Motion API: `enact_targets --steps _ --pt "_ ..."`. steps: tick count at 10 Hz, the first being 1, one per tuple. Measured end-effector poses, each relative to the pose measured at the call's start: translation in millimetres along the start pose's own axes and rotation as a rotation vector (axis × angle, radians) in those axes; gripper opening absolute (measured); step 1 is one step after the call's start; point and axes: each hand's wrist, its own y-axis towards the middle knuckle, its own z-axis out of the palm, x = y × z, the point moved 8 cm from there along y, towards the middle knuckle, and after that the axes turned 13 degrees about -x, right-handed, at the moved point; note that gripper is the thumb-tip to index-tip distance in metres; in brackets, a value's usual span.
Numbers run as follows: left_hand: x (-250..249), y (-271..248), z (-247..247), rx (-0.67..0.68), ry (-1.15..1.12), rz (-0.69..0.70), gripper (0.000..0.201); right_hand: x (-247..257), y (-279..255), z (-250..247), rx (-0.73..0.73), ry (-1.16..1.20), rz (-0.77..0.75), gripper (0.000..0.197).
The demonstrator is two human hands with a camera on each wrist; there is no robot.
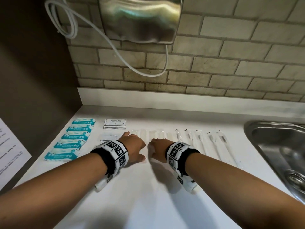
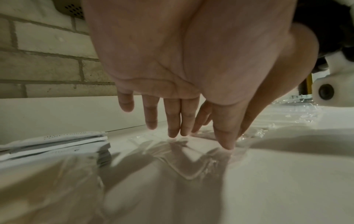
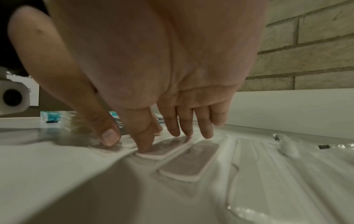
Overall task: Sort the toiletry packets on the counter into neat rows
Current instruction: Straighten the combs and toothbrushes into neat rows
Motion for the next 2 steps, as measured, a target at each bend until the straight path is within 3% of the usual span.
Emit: enact_targets --steps 1,2 --pt "-6.5 -7.4 -23.8 -0.090 -0.080 -0.010 0.031 5.1 -4.2 -9.5 -0.010 0.013 -0.007 0.037" --pt "-3.6 -6.0 -48.4 -0.166 -0.155 -0.080 0.043 6.3 3.6 -26.0 -0.065 -0.022 -0.009 0.043"
